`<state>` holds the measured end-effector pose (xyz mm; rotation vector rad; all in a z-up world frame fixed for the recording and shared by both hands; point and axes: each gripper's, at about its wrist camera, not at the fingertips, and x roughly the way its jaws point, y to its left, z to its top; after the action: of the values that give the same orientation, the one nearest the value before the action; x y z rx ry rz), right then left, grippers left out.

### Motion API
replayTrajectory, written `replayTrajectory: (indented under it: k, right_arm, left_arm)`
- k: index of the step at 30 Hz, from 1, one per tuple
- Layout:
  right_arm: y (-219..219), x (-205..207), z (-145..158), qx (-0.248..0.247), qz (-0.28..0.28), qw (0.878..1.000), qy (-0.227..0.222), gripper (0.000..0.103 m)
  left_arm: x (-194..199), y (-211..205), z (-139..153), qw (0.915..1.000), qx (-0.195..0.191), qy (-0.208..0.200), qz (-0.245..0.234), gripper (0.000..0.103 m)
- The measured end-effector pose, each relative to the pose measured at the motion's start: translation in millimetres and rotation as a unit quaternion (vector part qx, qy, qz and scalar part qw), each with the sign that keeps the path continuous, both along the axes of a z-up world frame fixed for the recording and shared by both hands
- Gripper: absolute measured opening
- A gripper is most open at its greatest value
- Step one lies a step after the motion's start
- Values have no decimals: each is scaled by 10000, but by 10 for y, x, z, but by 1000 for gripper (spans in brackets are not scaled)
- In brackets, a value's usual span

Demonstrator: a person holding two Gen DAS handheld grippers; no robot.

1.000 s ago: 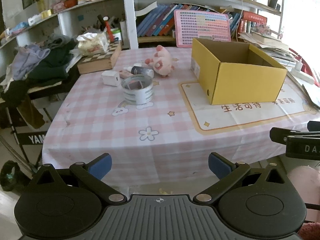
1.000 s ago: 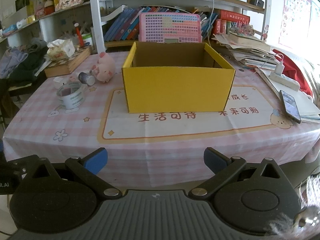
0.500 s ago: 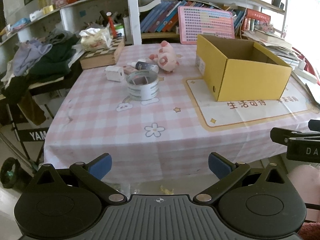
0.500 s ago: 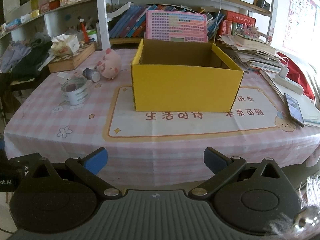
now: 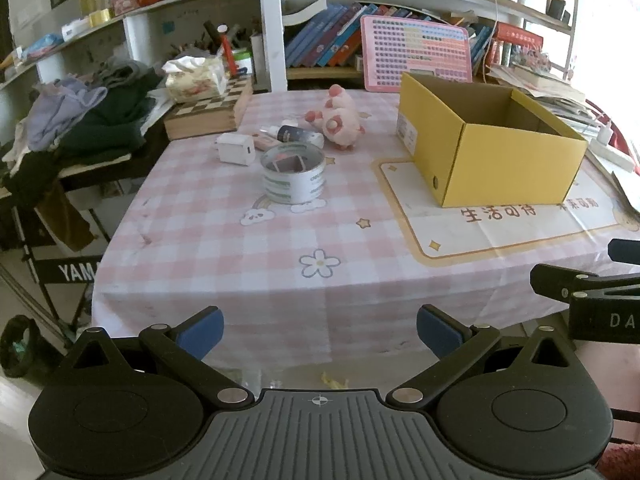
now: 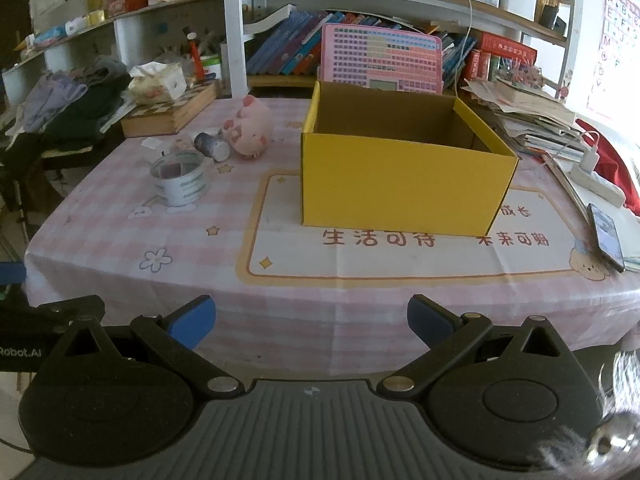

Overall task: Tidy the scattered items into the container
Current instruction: 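Move the left tool to the tape roll and the right tool toward the grey toy car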

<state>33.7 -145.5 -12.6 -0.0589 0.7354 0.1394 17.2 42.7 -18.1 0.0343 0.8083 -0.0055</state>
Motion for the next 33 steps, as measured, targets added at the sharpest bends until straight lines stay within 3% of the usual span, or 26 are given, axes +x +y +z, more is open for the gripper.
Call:
replayTrajectory:
  k: [11,17,26,33]
  right_arm:
    - [63,106,-21,-7,229,9997,3,103]
    - [148,247,-61,118,516,9986,12,101]
    - [429,592,-56,70,1102,9939,-86,82]
    - [604,919,-23,68,1424,9897,-141,81]
  left_arm:
    - [15,-31,14,9998,172,-49,-80,103]
    - [79,45,-27,9998,165,16,110,103]
    - [298,241,-75,9995,-25,16,324,103]
    - [536,347,-107,9992,-95,7,391,103]
